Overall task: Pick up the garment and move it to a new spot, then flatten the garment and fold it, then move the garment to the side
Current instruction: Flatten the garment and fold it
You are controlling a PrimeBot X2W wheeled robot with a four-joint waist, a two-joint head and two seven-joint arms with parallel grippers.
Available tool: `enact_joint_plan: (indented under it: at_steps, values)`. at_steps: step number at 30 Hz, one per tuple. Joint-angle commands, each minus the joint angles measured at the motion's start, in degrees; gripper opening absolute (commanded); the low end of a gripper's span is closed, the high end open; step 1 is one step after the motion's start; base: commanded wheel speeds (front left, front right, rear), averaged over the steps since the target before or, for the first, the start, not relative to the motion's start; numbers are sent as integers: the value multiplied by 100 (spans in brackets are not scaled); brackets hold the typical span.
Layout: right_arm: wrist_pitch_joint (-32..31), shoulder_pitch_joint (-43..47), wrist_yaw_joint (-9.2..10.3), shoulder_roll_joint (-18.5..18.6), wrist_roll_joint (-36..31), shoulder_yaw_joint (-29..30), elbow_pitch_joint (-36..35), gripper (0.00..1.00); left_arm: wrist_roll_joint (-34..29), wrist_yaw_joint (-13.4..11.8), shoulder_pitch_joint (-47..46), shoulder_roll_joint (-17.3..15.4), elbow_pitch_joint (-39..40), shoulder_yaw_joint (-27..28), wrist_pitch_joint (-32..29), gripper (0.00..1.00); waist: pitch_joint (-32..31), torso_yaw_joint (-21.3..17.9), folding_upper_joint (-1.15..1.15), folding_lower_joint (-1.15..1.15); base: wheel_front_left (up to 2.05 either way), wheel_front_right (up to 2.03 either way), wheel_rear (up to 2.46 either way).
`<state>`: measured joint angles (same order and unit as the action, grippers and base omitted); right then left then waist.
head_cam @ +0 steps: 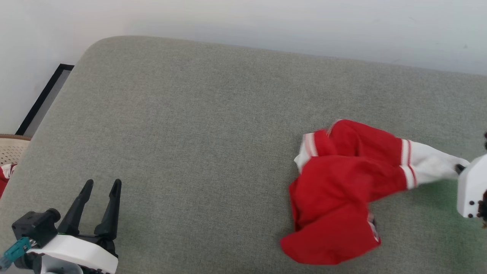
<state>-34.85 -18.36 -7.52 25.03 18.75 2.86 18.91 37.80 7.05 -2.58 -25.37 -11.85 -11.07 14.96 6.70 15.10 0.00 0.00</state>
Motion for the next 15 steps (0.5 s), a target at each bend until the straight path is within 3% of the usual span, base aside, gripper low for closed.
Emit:
enact_joint_plan:
  at_steps: [1, 4, 6, 7, 8, 9, 10, 15]
  values:
    - [-24, 72, 5, -17, -31, 105, 104, 0, -34, 10, -9, -24, 2, -7, 30, 100, 30, -1, 0, 0, 0, 0, 0]
    - [-28, 67, 6, -66, 19, 195, 385, 0, -37, 13, -85, -30, -14, -33, 31, 100, 94, -11, 0, 0, 0, 0, 0]
    - [12, -42, 6, -137, 42, 193, 616, 26, -37, 16, -130, -37, -38, -51, 30, 100, 131, -36, 0, 0, 0, 0, 0]
    - [12, -42, 6, -137, 42, 193, 616, 26, -37, 16, -130, -37, -38, -51, 30, 100, 131, -36, 0, 0, 0, 0, 0]
    - [22, -97, 5, -159, 27, 151, 733, 33, -47, 17, -167, -46, -57, -68, 16, 100, 143, -44, 0, 0, 0, 0, 0]
    - [48, -168, 6, -195, 30, 148, 841, 46, -61, 18, -206, -62, -69, -82, -3, 100, 156, -56, 0, 0, 0, 0, 0]
    - [82, -227, 6, -218, 26, 146, 938, 97, -62, 19, -242, -66, -75, -99, -28, 100, 162, -69, 0, 0, 0, 0, 0]
    - [68, -418, 5, -291, 70, -41, 1082, 100, 102, 31, -406, -152, -39, -232, -293, 100, 141, -173, 0, 0, 0, 0, 0]
